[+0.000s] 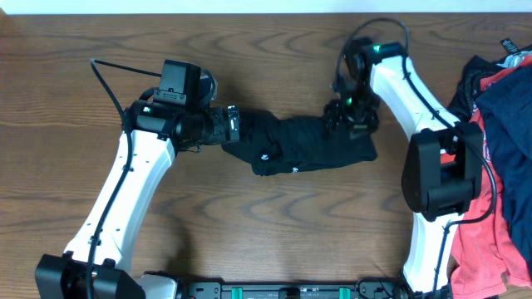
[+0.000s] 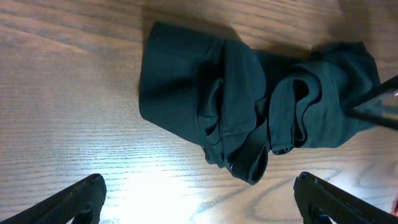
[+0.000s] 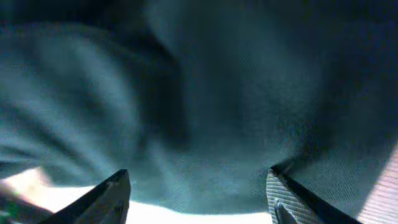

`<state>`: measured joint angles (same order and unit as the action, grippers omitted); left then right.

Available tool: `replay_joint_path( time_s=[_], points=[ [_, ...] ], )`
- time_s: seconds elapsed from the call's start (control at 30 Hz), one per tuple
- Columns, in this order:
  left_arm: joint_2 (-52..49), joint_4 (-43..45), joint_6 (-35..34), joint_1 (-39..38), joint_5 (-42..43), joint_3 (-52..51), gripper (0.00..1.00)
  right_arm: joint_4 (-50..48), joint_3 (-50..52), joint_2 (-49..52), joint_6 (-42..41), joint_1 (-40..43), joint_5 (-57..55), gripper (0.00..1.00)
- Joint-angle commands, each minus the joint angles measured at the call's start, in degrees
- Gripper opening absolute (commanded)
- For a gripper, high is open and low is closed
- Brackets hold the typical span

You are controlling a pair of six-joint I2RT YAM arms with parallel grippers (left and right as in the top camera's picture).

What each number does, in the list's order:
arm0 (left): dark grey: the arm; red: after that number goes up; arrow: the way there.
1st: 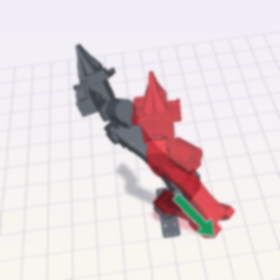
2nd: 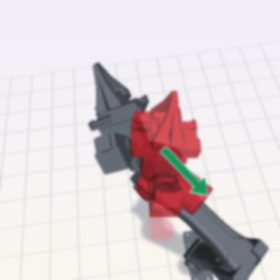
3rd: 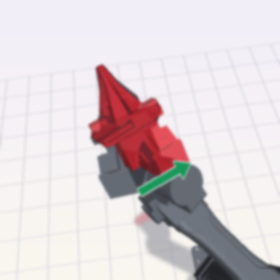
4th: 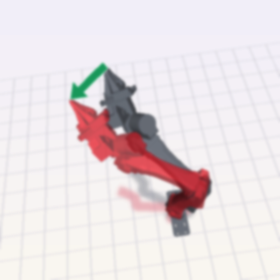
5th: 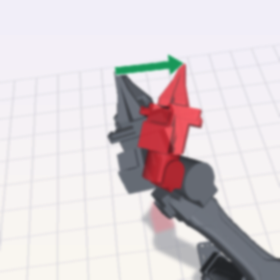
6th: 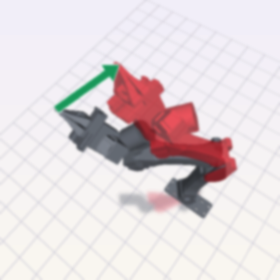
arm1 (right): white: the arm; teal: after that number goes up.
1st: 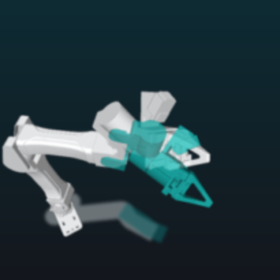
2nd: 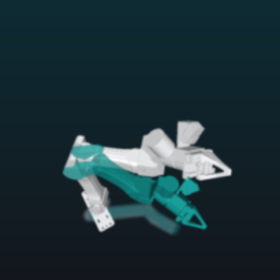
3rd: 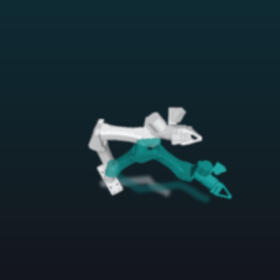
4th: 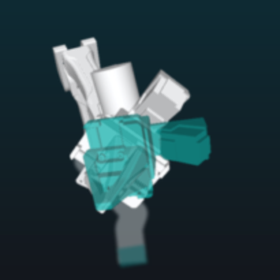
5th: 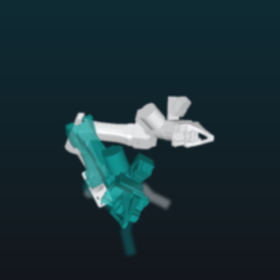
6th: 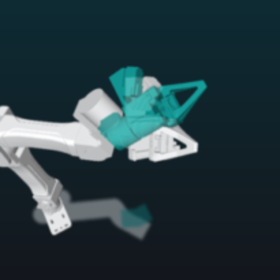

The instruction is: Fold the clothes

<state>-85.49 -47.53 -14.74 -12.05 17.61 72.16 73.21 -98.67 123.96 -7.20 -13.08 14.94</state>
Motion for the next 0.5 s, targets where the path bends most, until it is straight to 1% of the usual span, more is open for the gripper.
replay_joint_path(
  time_s=[0.0, 0.07, 0.17, 0.2, 0.3, 0.33, 0.37, 0.4, 0.43, 0.47],
  points=[
    [-0.39, -0.13, 0.94, 0.26, -0.5, 0.66, 0.98, -1.66, 2.86, -0.68, -0.04, 0.48, 0.37, 0.72],
    [-0.39, -0.13, 0.96, 0.26, -0.5, 0.66, 0.98, -2.16, 3.56, -0.68, -0.04, 0.48, 0.39, 0.75],
    [-0.39, -0.11, 0.94, 0.26, -0.5, 0.66, 0.98, -2.62, 3.58, -0.68, -0.04, 0.48, 0.52, 0.74],
    [-0.39, -0.11, 0.94, 0.26, -0.5, 0.66, 0.98, -3.04, 3.58, -0.68, -0.04, 0.44, 0.52, 0.72],
    [-0.39, -0.13, 0.94, 0.26, -0.5, 0.66, 0.98, -3.87, 3.61, -0.68, -0.07, 0.37, 0.81, 0.48],
    [-0.39, -0.13, 0.94, 0.26, -0.5, 0.66, 0.98, -4.33, 3.65, -0.68, -0.09, 0.37, 1.03, 0.42],
    [-0.39, -0.13, 0.94, 0.26, -0.5, 0.66, 0.98, -4.76, 3.65, -0.68, -0.52, 0.37, 1.27, 0.43],
    [-0.39, -0.13, 0.94, 0.26, -0.5, 0.66, 0.98, -5.14, 3.65, -0.68, -0.7, 0.37, 1.62, 0.52],
    [-0.39, -0.11, 0.94, 0.26, -0.5, 0.66, 0.98, -5.68, 3.69, -0.68, -0.85, 0.37, 1.77, 0.64],
    [-0.39, -0.13, 0.94, 0.26, -0.5, 0.66, 0.98, -6.19, 3.78, -0.68, -0.92, 0.37, 1.86, 0.7]
  ],
)
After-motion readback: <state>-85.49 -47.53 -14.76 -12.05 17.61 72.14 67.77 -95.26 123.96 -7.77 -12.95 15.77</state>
